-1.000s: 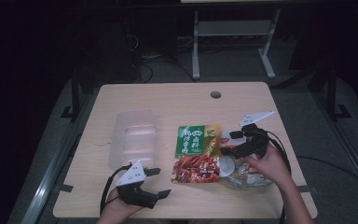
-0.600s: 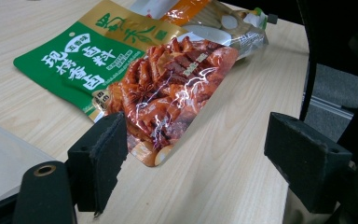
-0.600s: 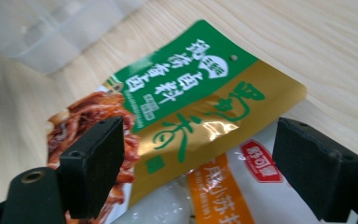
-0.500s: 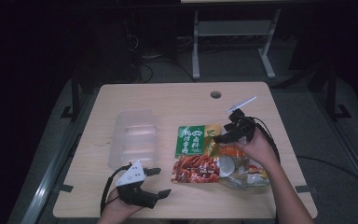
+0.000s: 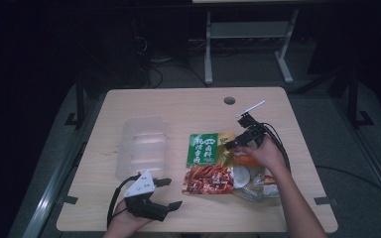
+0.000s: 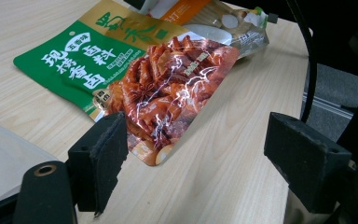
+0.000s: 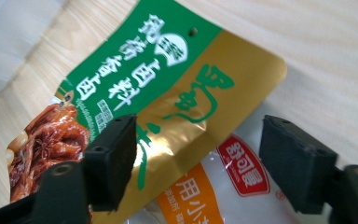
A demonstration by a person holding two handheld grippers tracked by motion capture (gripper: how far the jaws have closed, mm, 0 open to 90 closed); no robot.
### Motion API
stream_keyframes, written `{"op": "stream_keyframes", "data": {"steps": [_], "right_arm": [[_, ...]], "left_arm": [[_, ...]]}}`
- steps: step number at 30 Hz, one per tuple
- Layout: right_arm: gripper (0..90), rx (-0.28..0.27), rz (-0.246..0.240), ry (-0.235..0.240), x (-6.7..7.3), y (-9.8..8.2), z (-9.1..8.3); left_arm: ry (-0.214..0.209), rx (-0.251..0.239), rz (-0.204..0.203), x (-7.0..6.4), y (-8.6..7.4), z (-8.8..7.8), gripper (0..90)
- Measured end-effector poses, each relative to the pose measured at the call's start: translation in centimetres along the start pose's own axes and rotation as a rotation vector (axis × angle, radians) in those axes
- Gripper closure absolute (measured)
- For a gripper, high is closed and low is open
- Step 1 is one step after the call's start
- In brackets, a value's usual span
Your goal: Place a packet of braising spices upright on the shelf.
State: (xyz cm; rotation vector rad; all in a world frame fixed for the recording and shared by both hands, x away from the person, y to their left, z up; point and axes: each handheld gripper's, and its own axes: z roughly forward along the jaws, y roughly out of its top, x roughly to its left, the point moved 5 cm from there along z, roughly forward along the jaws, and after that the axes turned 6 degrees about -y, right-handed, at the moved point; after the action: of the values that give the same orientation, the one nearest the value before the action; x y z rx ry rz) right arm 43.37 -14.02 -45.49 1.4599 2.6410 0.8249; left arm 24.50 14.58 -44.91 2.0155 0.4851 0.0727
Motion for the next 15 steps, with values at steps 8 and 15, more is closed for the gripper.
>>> {"op": "stream_keyframes", "data": {"steps": [8, 15], "right_arm": [[39.5, 0.055, 0.050, 0.011, -0.1, -0.2, 0.8], [51.6, 0.081, 0.048, 0.018, 0.1, -0.3, 1.8]], "left_arm": [[-0.004, 0.001, 0.005, -0.1, 0.1, 0.2, 21.4], [-0.011, 0.003, 0.003, -0.1, 0.1, 0.4, 21.4]]}}
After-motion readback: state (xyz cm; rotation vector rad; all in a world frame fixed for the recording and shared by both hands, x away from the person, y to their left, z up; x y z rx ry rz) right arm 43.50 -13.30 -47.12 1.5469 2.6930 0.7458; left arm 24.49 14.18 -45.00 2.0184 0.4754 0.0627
